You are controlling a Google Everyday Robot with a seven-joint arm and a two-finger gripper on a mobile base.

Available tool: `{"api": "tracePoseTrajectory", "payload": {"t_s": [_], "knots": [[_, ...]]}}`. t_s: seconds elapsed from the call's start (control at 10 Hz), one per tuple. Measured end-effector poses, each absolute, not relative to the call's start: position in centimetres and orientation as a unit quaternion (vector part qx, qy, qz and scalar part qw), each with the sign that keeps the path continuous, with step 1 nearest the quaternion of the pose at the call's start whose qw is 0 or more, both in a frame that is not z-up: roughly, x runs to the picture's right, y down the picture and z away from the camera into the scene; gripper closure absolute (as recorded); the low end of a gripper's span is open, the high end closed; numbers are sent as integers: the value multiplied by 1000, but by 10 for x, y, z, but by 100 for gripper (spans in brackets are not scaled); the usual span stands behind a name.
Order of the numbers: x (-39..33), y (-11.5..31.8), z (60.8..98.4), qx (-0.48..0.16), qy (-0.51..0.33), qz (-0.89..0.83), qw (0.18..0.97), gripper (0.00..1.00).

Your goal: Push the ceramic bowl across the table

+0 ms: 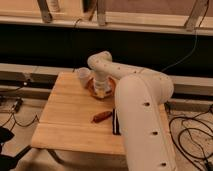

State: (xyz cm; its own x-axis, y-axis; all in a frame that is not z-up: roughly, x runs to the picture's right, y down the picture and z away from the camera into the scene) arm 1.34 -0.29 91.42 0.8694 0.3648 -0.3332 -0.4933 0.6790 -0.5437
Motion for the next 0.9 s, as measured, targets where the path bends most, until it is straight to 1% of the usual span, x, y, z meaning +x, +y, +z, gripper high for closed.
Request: {"api": "tracePoseTrajectory", "payload": {"t_s": [0.2,0.3,0.4,0.5,0.9], "knots": [[70,-68,902,-244,124,302,913,100],[104,-106,893,-193,135,344,909,100],[118,-123,887,-169,139,361,906,100],[125,-131,884,-158,142,370,905,100],[118,-129,892,-159,138,365,907,100]]}}
